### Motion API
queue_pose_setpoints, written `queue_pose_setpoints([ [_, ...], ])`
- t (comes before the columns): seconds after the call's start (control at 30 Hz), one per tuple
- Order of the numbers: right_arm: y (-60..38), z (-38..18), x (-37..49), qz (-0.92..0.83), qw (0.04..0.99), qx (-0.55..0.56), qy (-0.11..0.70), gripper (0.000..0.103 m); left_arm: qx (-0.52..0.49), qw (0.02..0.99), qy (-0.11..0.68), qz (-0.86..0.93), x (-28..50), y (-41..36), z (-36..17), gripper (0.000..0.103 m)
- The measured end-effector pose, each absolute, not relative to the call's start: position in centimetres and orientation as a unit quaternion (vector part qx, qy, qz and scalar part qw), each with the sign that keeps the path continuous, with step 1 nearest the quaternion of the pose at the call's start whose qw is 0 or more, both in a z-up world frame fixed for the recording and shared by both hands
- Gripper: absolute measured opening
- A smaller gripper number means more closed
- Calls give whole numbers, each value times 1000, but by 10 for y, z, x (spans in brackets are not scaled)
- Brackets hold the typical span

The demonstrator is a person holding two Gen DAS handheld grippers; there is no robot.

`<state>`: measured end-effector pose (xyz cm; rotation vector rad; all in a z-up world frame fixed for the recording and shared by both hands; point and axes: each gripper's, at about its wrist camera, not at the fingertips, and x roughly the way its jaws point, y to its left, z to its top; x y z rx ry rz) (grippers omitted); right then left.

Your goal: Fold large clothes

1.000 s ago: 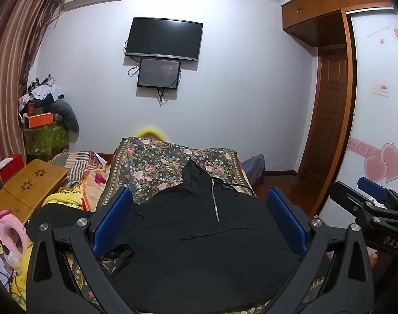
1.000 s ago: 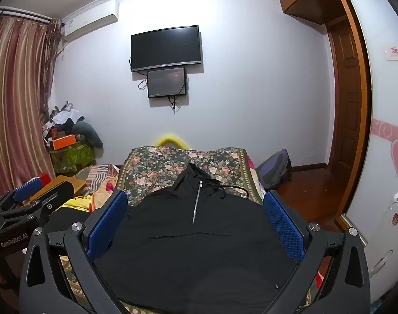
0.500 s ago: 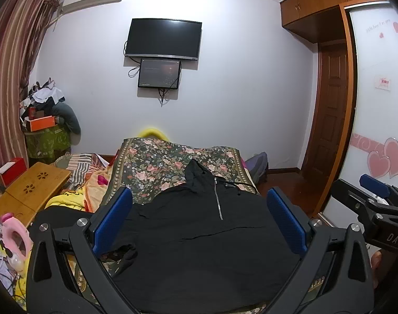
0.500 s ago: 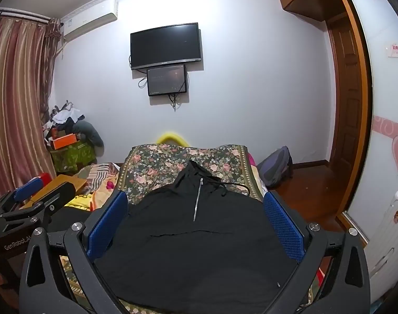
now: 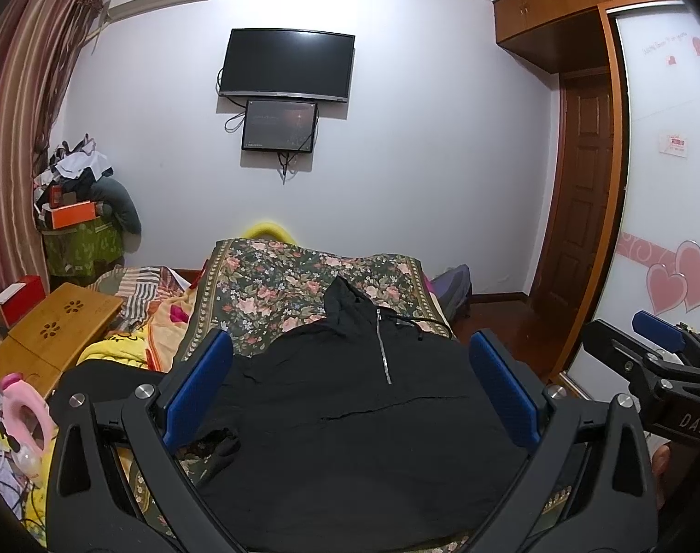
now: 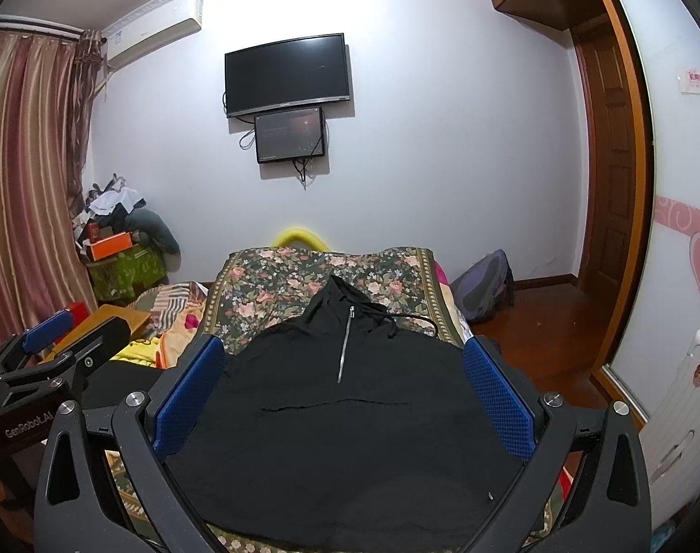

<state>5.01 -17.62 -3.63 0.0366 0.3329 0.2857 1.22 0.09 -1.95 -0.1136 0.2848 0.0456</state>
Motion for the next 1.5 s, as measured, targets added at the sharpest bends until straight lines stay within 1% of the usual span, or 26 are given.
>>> queue_pose_setpoints([
  [1.1, -179, -35, 51, 142, 975, 19, 170, 103, -60, 986, 150, 26, 20, 4, -18, 103],
  [1.5, -175, -43, 49, 142, 974, 17, 175, 103, -70, 985, 154, 35, 28, 11, -21, 103],
])
